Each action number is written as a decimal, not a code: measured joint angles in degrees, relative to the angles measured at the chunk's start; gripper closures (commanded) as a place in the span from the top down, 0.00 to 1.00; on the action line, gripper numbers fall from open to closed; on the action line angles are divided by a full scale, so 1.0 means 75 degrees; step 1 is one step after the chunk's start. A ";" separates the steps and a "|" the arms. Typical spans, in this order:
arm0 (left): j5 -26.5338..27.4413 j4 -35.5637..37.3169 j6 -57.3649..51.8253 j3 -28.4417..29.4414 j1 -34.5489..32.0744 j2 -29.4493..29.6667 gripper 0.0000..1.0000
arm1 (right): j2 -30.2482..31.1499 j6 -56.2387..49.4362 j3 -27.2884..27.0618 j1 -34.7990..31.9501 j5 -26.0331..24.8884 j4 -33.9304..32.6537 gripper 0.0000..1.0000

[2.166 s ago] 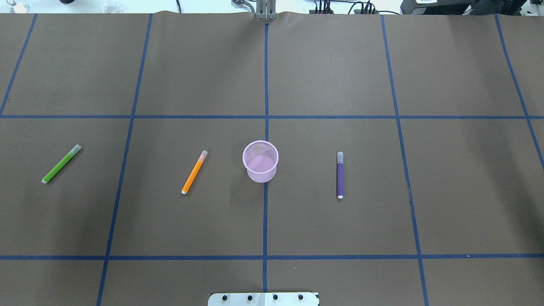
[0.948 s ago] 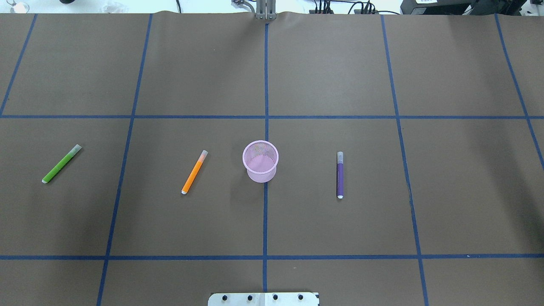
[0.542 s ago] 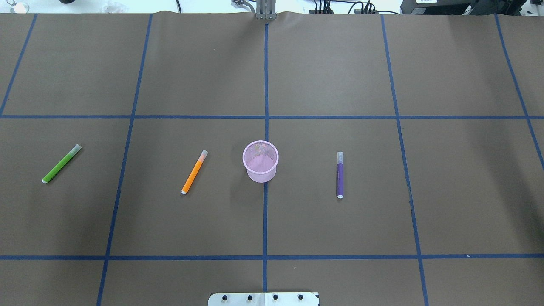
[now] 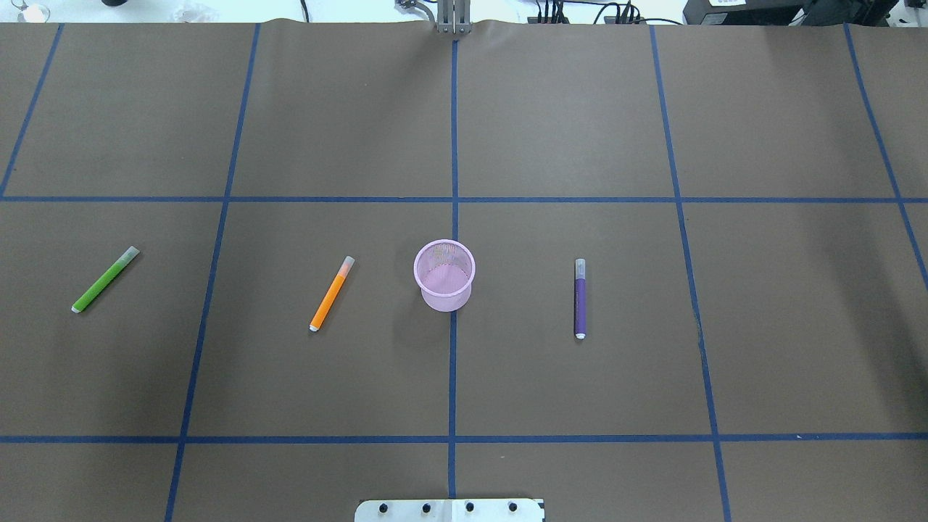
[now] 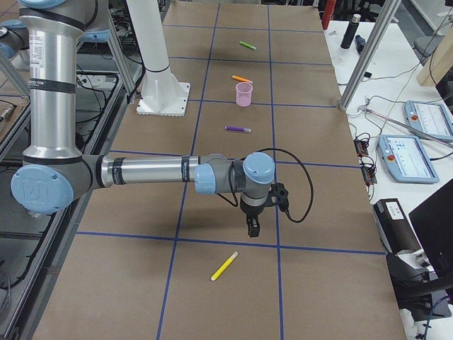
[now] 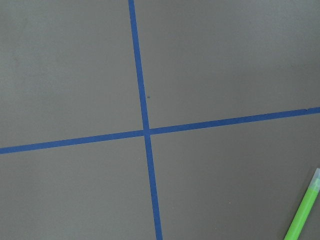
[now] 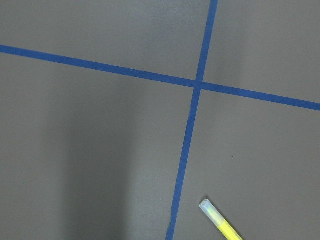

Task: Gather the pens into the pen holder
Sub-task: 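Grasp the yellow highlighter with the right gripper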

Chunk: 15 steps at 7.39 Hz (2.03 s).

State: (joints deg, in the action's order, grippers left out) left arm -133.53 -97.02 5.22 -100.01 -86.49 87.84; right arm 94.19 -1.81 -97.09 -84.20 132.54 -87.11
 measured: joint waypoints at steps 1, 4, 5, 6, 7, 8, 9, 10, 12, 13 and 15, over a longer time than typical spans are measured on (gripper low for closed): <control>0.0000 -0.0001 -0.0003 -0.0012 0.0000 -0.0001 1.00 | -0.0004 0.0035 0.0085 0.0002 0.0051 0.0136 0.99; 0.0005 -0.0001 -0.0012 -0.0070 0.0000 0.0006 1.00 | -0.0025 -0.0079 0.0290 0.0020 0.0137 0.0317 0.99; 0.0017 -0.0004 -0.0032 -0.0074 0.0000 0.0010 1.00 | -0.0041 -0.0430 0.0523 0.0041 0.0118 0.0549 0.99; 0.0020 -0.0012 -0.0053 -0.0077 0.0003 0.0012 1.00 | -0.0053 -0.1032 0.0846 0.0051 0.0101 0.0852 0.98; 0.0015 -0.0054 -0.0063 -0.0072 0.0007 0.0010 1.00 | -0.0060 -0.1720 0.1122 0.0054 0.0087 0.1035 0.98; 0.0009 -0.0151 -0.0055 -0.0052 0.0010 0.0008 1.00 | -0.0051 -0.2394 0.1295 0.0055 0.0075 0.1107 0.97; 0.0005 -0.0262 -0.0039 -0.0024 0.0011 0.0008 1.00 | -0.0021 -0.2999 0.1407 0.0054 0.0069 0.1131 0.97; 0.0004 -0.0374 -0.0029 -0.0010 0.0015 -0.0001 1.00 | 0.0001 -0.3563 0.1577 0.0060 0.0069 0.1145 0.96; 0.0003 -0.0483 -0.0009 -0.0003 0.0021 -0.0039 1.00 | 0.0002 -0.4201 0.1910 0.0220 0.0060 0.1154 0.92; 0.0003 -0.0497 -0.0006 -0.0002 0.0023 -0.0054 1.00 | 0.0012 -0.4313 0.1995 0.0366 0.0014 0.1171 0.91; 0.0011 -0.0507 -0.0005 0.0006 0.0062 -0.0062 1.00 | 0.0023 -0.4418 0.2296 0.0606 -0.0154 0.1430 0.90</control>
State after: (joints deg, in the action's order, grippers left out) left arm -133.45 -100.83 5.18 -99.96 -86.02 87.37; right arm 94.37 -34.94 -79.87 -79.65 131.38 -76.38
